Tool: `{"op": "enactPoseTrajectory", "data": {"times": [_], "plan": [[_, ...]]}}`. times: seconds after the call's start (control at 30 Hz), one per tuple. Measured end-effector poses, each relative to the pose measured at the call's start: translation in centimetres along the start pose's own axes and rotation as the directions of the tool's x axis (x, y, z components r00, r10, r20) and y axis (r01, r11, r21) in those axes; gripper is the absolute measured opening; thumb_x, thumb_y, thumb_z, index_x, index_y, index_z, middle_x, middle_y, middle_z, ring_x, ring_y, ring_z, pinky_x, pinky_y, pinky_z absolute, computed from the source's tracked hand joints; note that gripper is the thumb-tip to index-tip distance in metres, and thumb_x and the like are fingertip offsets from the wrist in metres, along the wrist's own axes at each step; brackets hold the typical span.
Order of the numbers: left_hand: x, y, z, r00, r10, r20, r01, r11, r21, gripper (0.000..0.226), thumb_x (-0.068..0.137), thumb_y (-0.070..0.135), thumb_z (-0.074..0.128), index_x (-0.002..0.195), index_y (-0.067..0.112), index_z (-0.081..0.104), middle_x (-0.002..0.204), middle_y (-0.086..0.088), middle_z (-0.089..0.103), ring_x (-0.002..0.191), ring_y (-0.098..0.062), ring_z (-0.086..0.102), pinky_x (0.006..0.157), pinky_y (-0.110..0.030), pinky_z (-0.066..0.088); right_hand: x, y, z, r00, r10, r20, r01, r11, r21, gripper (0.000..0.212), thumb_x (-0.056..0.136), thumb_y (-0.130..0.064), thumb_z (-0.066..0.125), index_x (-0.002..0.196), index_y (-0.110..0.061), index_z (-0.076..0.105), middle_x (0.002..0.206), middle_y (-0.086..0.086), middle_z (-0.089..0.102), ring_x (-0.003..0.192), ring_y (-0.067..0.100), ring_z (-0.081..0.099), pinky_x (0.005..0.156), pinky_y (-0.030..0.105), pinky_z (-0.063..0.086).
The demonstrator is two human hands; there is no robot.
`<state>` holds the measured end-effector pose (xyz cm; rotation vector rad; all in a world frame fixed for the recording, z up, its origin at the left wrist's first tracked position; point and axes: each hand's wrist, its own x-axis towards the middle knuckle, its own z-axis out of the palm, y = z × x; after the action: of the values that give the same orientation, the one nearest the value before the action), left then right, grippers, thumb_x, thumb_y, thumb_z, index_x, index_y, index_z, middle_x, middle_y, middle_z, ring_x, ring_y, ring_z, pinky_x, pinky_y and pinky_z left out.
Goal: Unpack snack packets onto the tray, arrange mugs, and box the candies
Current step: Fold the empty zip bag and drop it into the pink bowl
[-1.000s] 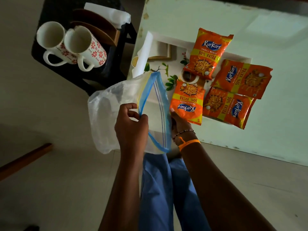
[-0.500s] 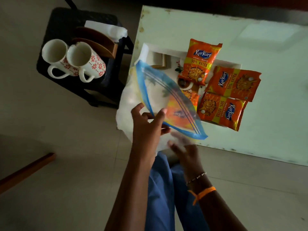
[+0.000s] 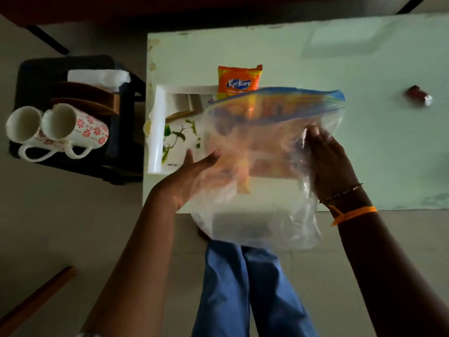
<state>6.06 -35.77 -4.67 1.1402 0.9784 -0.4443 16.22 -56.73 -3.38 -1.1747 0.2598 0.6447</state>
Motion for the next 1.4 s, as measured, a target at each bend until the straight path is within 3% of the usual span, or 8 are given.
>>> {"op": "enactPoseTrajectory", "data": {"times": [0.13,0.33,0.53,0.8,1.03,1.17,1.27,1.4], "plan": [[1.1,-0.8,2.7,0.989,0.140,0.051,-0.142,0.989,0.034,0.036,0.077,0.026,0.065,0.108,0.009,0.064,0.086,-0.001,0.074,0.085,-0.017,0.068,0.082,-0.032,0.055,-0.2,-0.7,-3.3,0.997,0.064,-0.032,-0.065,0.997,-0.035,0.030,0.095,-0.039,0.035,0.101,-0.026,0.062,0.108,0.005,0.066,0.095,0.022,0.064,0.083,0.037,0.050],[2.0,0.2,6.6,0.961,0.277,-0.018,-0.278,0.959,-0.063,0.015,0.092,0.014,0.049,0.085,0.015,0.062,0.067,0.006,0.073,0.065,-0.005,0.068,0.061,-0.029,0.058,-2.2,-0.6,-7.3,0.942,-0.074,-0.328,0.046,0.995,-0.093,0.033,0.082,0.012,0.052,0.098,-0.016,0.047,0.061,0.004,0.070,0.055,0.011,0.068,0.061,0.027,0.058],[2.6,2.0,9.4,0.834,0.546,0.081,-0.545,0.792,0.276,0.070,0.080,-0.005,0.056,0.126,0.043,0.034,0.139,-0.003,0.043,0.116,-0.015,0.056,0.084,-0.032,0.052,-3.4,-2.1,-9.6,0.875,-0.261,-0.408,0.138,0.942,-0.306,0.045,0.084,0.015,0.043,0.100,-0.027,0.039,0.075,0.010,0.057,0.059,0.018,0.059,0.066,0.030,0.052],[3.8,5.4,12.0,0.872,0.303,0.384,-0.489,0.497,0.717,0.087,0.071,0.004,0.074,0.141,0.032,0.031,0.131,0.000,0.049,0.113,-0.007,0.044,0.074,-0.005,0.040,-4.0,-4.0,-12.3,0.939,-0.252,-0.236,-0.088,0.486,-0.870,0.094,0.051,-0.029,0.085,0.134,-0.023,0.042,0.096,0.000,0.045,0.094,0.020,0.035,0.090,0.026,0.030],[4.4,9.6,15.3,0.734,0.625,0.267,-0.476,0.192,0.859,0.020,0.078,0.007,0.064,0.097,0.007,0.068,0.104,-0.014,0.067,0.094,-0.026,0.063,0.073,-0.027,0.047,-2.8,-5.7,-12.0,0.799,-0.536,-0.274,-0.175,0.228,-0.958,0.027,0.062,-0.032,0.079,0.076,-0.011,0.070,0.077,0.000,0.049,0.089,0.028,0.036,0.076,0.030,0.024],[4.5,10.7,18.7,0.809,0.584,-0.065,-0.378,0.602,0.704,0.057,0.080,0.028,0.066,0.129,0.013,0.044,0.137,-0.015,0.042,0.118,-0.030,0.049,0.092,-0.035,0.046,-2.6,-6.9,-11.0,0.564,-0.782,-0.265,-0.142,0.224,-0.964,0.011,0.060,-0.017,0.071,0.065,-0.011,0.063,0.090,0.013,0.061,0.088,0.035,0.047,0.073,0.039,0.037],[2.9,9.4,22.4,0.971,0.054,0.234,-0.161,0.870,0.467,0.100,0.057,0.063,0.065,0.142,0.025,0.029,0.141,-0.001,0.043,0.122,-0.028,0.049,0.100,-0.043,0.041,-1.6,-6.9,-10.7,0.421,-0.889,-0.182,-0.172,0.118,-0.978,0.012,0.059,-0.010,0.068,0.058,-0.013,0.056,0.075,0.011,0.061,0.078,0.024,0.038,0.069,0.034,0.026],[4.1,7.6,29.2,0.936,-0.029,0.352,-0.051,0.975,0.216,0.073,0.068,0.051,0.068,0.130,0.017,0.048,0.121,-0.005,0.060,0.105,-0.028,0.062,0.086,-0.045,0.052,-0.9,-6.1,-11.8,0.535,-0.845,0.024,-0.062,-0.067,-0.996,0.011,0.069,-0.017,0.071,0.065,-0.018,0.061,0.069,0.003,0.061,0.074,0.023,0.044,0.070,0.035,0.028]]}}
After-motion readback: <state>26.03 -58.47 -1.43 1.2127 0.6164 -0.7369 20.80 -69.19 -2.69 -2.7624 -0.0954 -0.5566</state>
